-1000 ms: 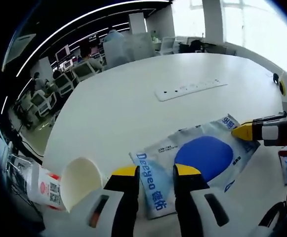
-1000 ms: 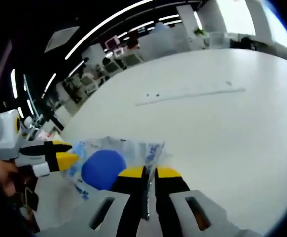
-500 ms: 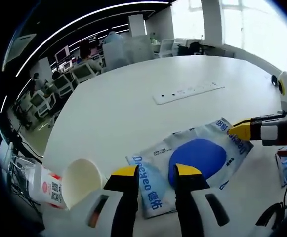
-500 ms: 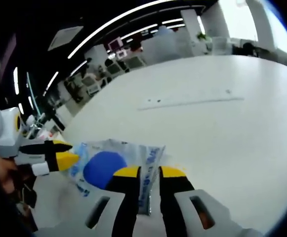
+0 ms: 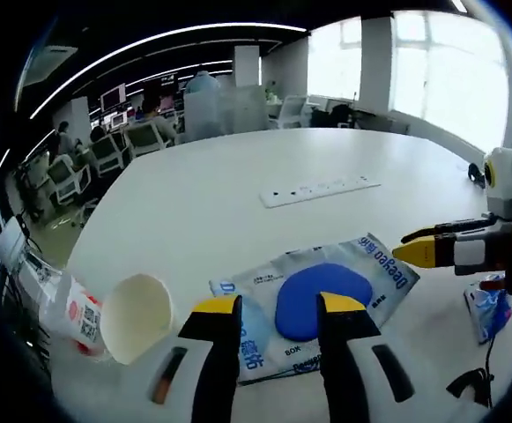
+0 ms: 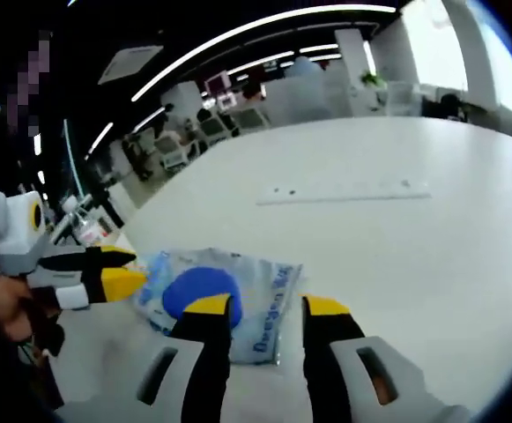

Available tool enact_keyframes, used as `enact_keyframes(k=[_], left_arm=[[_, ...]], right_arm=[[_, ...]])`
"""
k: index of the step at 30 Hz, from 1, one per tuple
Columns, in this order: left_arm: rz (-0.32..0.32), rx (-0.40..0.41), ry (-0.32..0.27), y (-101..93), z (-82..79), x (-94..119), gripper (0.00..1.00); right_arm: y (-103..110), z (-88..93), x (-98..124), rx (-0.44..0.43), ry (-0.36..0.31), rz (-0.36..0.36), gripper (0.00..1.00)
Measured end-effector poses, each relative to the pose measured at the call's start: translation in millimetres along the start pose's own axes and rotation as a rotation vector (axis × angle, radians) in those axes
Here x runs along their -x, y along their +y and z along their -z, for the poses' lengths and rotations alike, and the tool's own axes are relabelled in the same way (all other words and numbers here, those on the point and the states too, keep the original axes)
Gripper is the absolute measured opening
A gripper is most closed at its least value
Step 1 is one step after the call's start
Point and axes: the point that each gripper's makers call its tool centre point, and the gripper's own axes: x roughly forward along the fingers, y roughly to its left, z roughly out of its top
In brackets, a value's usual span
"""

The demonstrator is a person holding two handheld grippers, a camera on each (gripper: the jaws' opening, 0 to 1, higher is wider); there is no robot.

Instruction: Arrange the tabletop items into an orderly group along one side of the table until the central work area is clear of visible clutter.

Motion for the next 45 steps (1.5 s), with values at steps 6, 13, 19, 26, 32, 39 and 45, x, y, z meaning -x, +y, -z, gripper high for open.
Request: enact_keyframes(k=[6,13,19,26,32,39,45], left_arm=[[0.02,0.028,-0.028,-1.8,9.5,13.0,0.37],[0.029,0.05,-0.023,-7.1,26.3,25.4,0.38],[0.03,0.061,-0.023,-10.6,35.7,36.2,0.39],[0.025,0.068,-0.04,-12.8,39.7,46.7,0.39],[0.028,0.079,-0.075,-13.9,35.9,55.6,0.41],[0.046,0.07,-0.08,-21.2,40.0,63.6,0.45],[0.083,0.073,-0.11,-33.6,40.0,73.8,0.5]], right_arm=[[7.5,8.1,12.5,-0.003,-0.004,-0.005,0.32],[15.5,23.3,27.0,0.018,0.008,-0.009,0.33],[17.2,27.6,40.6,0.022,-0.003,-0.007,0.34],[18.4,25.2,50.1,0.036,-0.03,0.003,0.34],[24.3,24.6,58.8,0.056,-0.047,-0.001,0.37],[24.8,28.7,70.9,0.056,-0.056,0.005,0.4],[25.1,30.7,80.3,0.058,-0.068,0.003,0.43]])
